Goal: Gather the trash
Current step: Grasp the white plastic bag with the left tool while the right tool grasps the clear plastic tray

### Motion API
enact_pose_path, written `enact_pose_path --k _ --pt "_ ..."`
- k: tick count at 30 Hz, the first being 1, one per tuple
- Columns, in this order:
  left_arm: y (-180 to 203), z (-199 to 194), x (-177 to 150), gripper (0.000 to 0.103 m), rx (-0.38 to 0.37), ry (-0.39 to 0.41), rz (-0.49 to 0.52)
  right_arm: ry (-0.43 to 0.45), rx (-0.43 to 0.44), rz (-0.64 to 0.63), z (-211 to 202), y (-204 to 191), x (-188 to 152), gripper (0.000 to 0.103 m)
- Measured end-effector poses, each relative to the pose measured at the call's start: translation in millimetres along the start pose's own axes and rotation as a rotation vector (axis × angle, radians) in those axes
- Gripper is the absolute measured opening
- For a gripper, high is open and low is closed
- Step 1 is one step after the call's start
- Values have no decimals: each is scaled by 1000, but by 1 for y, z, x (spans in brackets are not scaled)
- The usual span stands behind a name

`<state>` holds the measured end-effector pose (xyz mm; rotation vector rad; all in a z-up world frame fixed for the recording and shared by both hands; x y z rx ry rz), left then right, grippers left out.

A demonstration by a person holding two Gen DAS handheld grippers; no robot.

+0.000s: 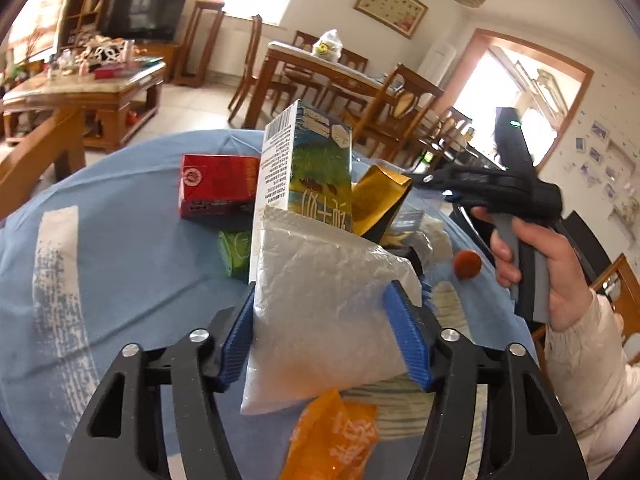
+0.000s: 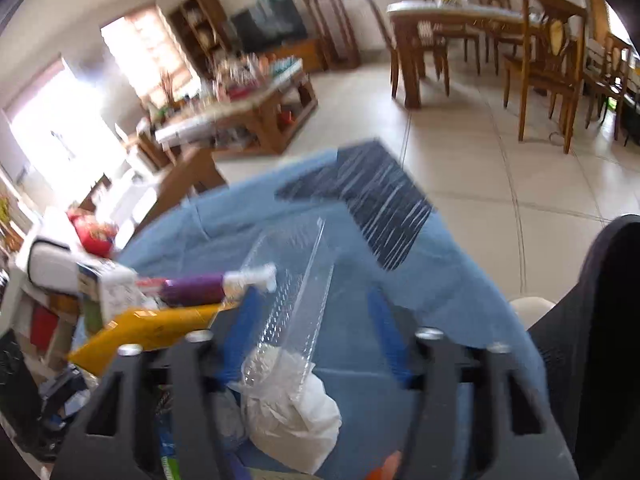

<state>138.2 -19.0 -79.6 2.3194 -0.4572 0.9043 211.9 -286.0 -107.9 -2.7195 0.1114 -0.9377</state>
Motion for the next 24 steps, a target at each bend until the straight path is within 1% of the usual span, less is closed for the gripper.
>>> enact_pose_path --k 1,2,3,4,5,7,8,10,12,16,19,21,24 --pt "3 0 -1 56 -6 -1 10 -9 -7 -8 2 -1 -4 42" --pt "6 0 -2 53 -7 2 20 -15 -13 -16 2 0 -8 35" --pt "9 -1 -1 47 -5 6 32 -13 -12 -21 3 -4 -11 28" --pt "13 -1 -1 36 0 12 44 -4 -12 -26 1 -3 -14 23" --pt "16 -2 -2 33 0 15 51 13 -21 -31 -1 -3 -15 15" --pt "19 -5 -3 23 -3 24 50 48 -24 -33 -6 -5 -17 9" --pt "21 -6 -5 21 1 28 50 67 -16 -27 -12 -3 -18 5" --pt "22 -10 -10 13 9 37 47 98 -7 -23 -16 -8 -16 4" --pt "27 -16 -13 11 7 56 37 133 6 -24 -27 -10 -18 4" --pt "39 -36 -15 10 23 115 44 196 42 -30 -50 -18 -20 4" --pt "46 -60 -8 10 32 187 35 240 86 -23 -67 -27 -19 4" --pt "52 -76 -3 10 49 237 36 268 133 -13 -83 -24 -22 4" --pt "66 -91 4 10 49 274 43 306 177 -11 -96 -38 -25 4"
Point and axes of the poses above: each gripper's, at about its wrist camera, not at the fingertips, and z roughly the way its jaws point, y to its right, x to its top, the point moved 6 cm from there along z, roughly the way its jaws point, and after that the axes turned 3 degrees about -x, right-handed, at the moved point
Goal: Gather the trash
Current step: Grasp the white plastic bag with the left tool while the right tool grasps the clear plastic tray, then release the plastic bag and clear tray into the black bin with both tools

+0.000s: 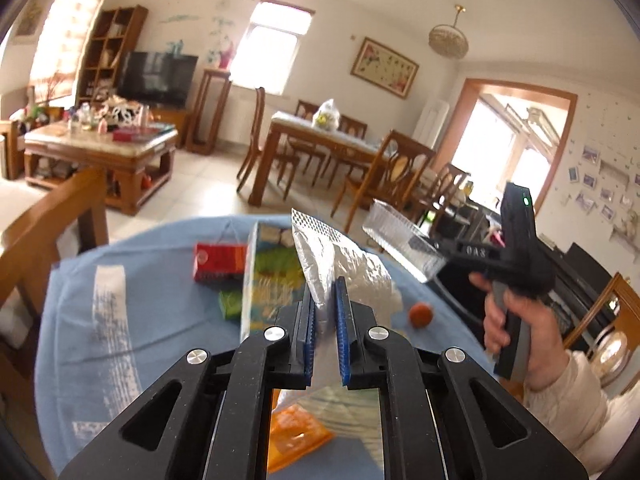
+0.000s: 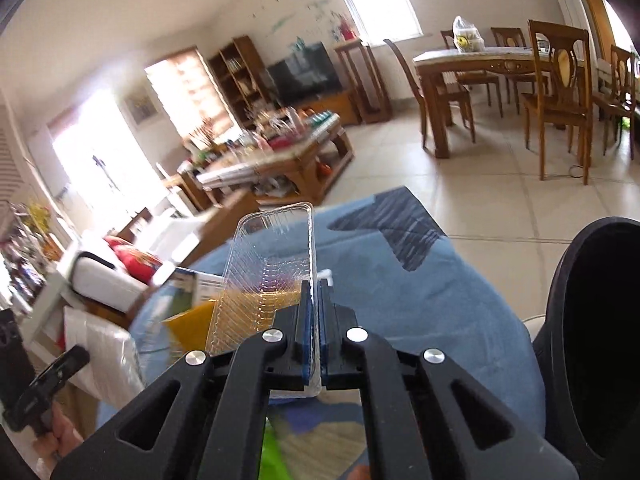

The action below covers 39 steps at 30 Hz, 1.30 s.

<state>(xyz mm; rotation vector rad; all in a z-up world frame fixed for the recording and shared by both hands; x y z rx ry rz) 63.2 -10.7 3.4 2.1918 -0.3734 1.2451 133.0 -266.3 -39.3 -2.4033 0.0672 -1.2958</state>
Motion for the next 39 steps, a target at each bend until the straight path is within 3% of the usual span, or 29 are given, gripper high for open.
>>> enact_pose_path --k 4,9,19,27,39 --pt "20 5 13 10 3 16 22 46 42 -4 -23 -3 -1 4" --pt "62 31 26 10 -36 15 47 117 19 7 -57 23 3 4" --pt "154 133 23 10 -183 -83 80 213 -126 125 -117 136 5 4" --pt "217 218 0 10 -261 -172 110 212 -251 237 -128 220 -8 4" --pt "272 337 -32 10 -254 -291 121 195 -369 335 -125 289 -26 4"
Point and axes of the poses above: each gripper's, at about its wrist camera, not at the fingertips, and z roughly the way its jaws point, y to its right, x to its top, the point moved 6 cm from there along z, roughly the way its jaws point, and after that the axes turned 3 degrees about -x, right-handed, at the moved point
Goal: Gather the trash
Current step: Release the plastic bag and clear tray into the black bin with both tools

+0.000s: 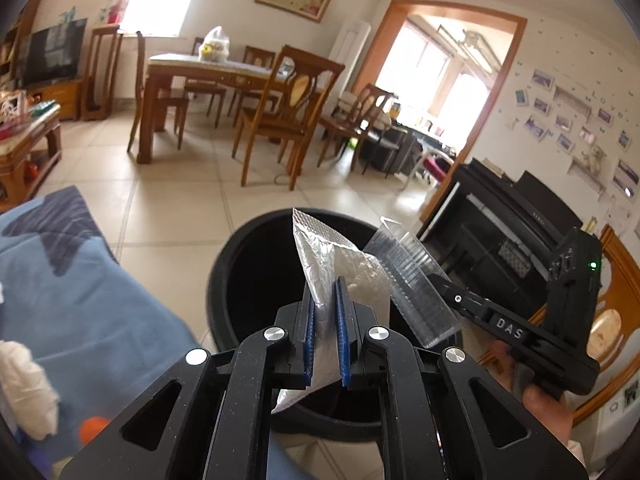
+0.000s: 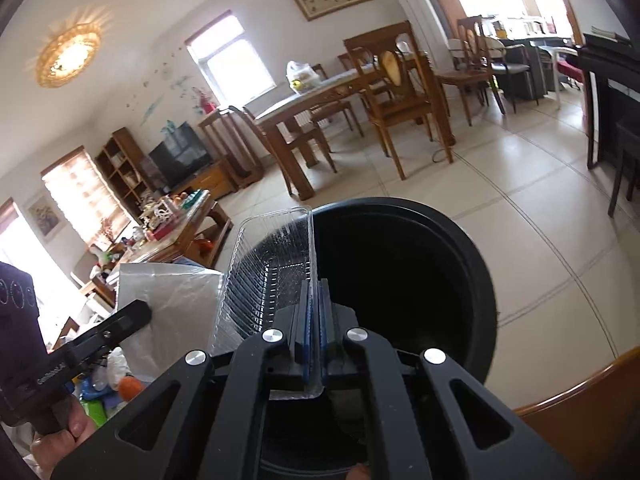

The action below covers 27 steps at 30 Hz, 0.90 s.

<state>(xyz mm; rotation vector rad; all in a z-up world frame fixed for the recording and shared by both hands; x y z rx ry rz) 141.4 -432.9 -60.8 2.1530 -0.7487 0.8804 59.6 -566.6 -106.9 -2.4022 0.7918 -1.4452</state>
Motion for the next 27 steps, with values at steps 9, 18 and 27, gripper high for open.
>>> enact_pose_path --k 9,18,27 --pt "12 23 -7 47 61 -40 51 -24 -14 15 3 15 -8 15" --pt "4 -46 -5 88 132 62 52 33 44 10 -16 -2 -4 98" --pt "-82 -193 -19 88 331 249 -69 5 126 -128 -20 -73 -21 97"
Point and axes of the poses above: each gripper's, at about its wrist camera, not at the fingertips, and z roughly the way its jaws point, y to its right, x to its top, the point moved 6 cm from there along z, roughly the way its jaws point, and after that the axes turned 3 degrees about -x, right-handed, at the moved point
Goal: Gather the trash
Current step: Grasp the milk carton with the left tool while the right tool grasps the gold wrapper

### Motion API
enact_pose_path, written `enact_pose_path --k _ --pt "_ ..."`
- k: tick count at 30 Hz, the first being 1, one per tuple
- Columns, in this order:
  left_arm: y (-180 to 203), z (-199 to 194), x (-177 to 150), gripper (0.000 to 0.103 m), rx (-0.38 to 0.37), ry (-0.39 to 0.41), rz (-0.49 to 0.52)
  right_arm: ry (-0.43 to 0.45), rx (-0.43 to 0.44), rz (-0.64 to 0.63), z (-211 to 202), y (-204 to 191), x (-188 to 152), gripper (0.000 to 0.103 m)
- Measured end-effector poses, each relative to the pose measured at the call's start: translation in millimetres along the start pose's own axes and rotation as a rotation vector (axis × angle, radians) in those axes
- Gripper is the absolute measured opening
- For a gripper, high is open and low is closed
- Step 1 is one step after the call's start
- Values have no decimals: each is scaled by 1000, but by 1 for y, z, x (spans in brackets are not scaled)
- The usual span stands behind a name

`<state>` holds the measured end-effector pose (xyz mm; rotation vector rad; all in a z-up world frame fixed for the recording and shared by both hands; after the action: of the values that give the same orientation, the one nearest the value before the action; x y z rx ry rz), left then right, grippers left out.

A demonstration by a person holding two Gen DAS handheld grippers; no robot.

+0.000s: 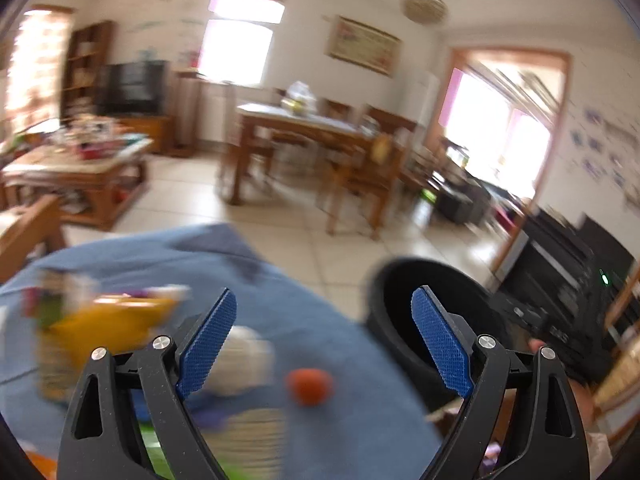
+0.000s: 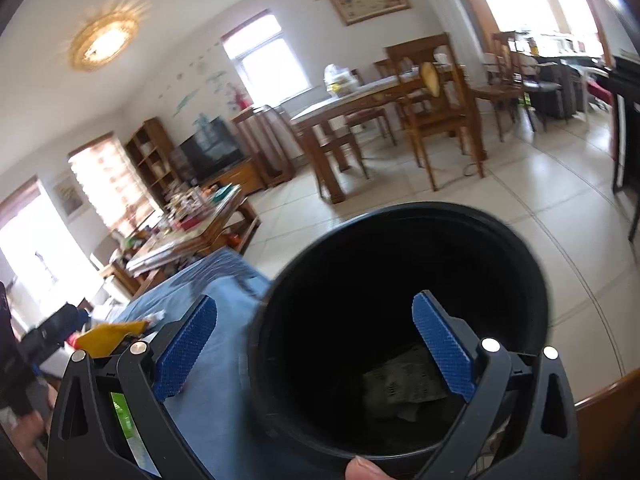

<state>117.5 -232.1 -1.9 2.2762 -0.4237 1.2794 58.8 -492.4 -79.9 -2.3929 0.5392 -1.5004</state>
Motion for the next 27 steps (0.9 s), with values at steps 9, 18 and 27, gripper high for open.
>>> enact_pose_path --k 9,18,27 --pt "-143 -64 -12 78 255 -41 -67 -124 169 -99 26 -110 -34 97" --pt "-178 -25 -5 69 231 -165 -60 -196 238 -173 42 -188 -59 98" --pt "-199 -2 -18 52 244 -224 -121 -300 247 -189 70 -235 -61 97"
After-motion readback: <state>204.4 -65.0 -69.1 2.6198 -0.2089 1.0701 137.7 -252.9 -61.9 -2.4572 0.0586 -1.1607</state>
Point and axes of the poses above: each gripper's, at about its wrist camera, not at the fingertips, and z roughly the way its jaws point, y to its right, x to its top, the point moved 6 cm from there along z, roughly the way its jaws point, and after that the axes turned 3 degrees about -x, right-handed, at the moved point
